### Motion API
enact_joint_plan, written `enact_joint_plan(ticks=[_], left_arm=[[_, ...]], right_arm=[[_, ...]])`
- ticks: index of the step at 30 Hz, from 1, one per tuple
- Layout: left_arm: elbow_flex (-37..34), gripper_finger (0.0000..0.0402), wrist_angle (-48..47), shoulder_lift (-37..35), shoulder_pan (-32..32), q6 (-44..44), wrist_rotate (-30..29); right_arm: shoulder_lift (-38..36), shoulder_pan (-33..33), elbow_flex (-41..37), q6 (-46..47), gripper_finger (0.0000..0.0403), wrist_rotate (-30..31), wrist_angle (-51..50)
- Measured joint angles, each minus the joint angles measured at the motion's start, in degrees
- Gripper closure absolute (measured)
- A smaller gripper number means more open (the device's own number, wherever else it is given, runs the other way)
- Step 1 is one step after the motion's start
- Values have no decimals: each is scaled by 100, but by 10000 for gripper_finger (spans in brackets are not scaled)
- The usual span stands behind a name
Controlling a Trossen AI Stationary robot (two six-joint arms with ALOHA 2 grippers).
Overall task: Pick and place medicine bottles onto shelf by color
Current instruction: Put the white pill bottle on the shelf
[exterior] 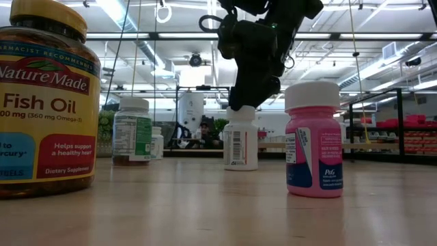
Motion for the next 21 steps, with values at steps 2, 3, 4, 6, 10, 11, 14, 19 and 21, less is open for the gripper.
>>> enact_joint_plan(ticks=[2,3,4,6,10,11,14,19,21], left_arm=[[0,194,-1,0,-2,2,7],[0,195,-1,0,-2,0,11],[0,195,-2,0,-2,1,11],[0,194,0,0,-2,0,12],[0,191,-2,0,-2,2,12],[0,191,0,0,-2,2,11],[0,194,2,-2,-2,42,11],[-2,193,-4,-15,-2,120,14],[-2,191,7,-31,-2,120,14]], right_arm=[[7,2,9,-47,176,8,8],[11,0,32,-54,177,0,-21],[13,-3,39,-57,178,-5,-32],[7,-3,40,-14,184,14,-35],[-114,-40,14,191,193,74,-190],[-140,-42,11,218,193,78,-216],[-231,-55,20,235,191,122,-544],[-367,-53,24,305,192,196,-1167],[-456,-73,25,505,191,419,-1463]])
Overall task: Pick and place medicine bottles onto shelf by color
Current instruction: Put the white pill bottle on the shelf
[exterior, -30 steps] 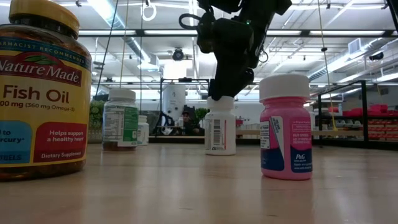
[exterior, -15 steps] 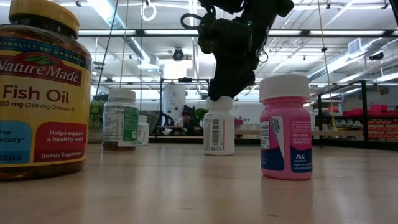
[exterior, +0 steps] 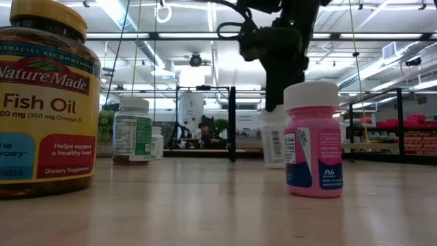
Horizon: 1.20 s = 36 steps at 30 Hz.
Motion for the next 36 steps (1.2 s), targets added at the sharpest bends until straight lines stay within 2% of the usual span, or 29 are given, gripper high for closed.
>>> enact_joint_plan(ticks=[6,12,19,23,27,30,36], left_arm=[[0,195,-15,-15,0,42,13],[0,190,-86,-15,0,52,34],[0,193,-236,-83,0,32,79],[0,192,-306,-168,1,15,87],[0,191,-315,-253,2,18,85],[0,193,-350,-290,2,20,81],[0,193,-358,-317,2,-11,79]], right_arm=[[-447,-272,12,850,191,595,-689],[-1091,-863,-184,1753,191,1077,-1557],[-2271,-1960,-1164,2493,191,1194,-1646],[-2892,-2642,-1718,2388,191,1199,-1656],[-3313,-3302,-1950,1993,191,1301,-1656],[-3457,-3752,-1954,1650,191,1504,-1617],[-3476,-4472,-1954,1353,191,1521,-1615]])
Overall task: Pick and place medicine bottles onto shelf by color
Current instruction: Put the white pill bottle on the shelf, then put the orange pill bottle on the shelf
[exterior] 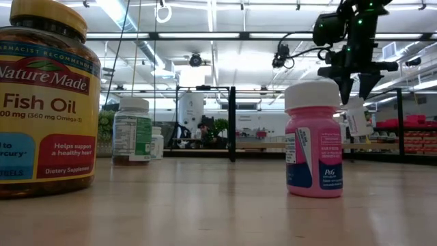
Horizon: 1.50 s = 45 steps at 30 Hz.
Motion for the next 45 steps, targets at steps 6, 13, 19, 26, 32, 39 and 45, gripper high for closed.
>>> enact_joint_plan(ticks=[6,13,19,26,32,39,45], left_arm=[[0,194,-8,1,0,0,0],[0,197,-72,2,0,-11,-2],[0,198,-71,2,0,-20,-2],[0,199,-70,2,0,-20,-4],[0,192,-70,2,0,-15,-4],[0,193,-68,2,0,-18,-4],[0,189,-68,2,0,-18,-4]], right_arm=[[12,-418,0,146,191,-15,90],[4,-671,-419,544,191,-412,614],[-55,-660,-516,564,191,-269,700],[-84,-725,-525,638,187,-386,692],[-52,-725,-560,700,148,-517,539],[-66,-723,-384,453,118,-450,342],[-68,-721,150,171,114,-236,-190]])
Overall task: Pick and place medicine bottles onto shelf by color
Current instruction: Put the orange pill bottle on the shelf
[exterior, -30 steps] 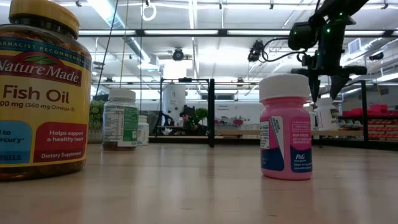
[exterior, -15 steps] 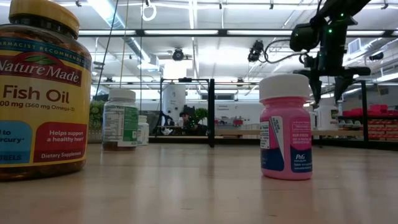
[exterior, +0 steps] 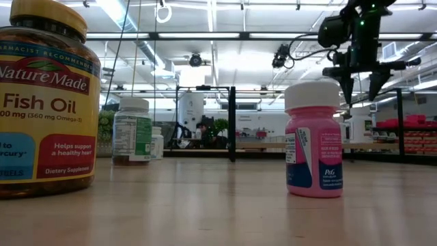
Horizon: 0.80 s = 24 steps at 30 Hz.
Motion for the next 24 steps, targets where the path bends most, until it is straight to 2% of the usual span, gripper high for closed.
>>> enact_joint_plan(ticks=[4,9,17,24], left_arm=[[0,189,2,1,0,1,0],[0,190,0,4,0,4,0],[0,187,0,7,0,7,0],[0,186,-4,9,0,5,0]], right_arm=[[-4,180,350,-3,114,-297,-192],[-4,963,558,30,114,-914,-190],[-4,3155,613,-449,113,-1396,496],[55,5021,617,-402,113,-1418,1680]])
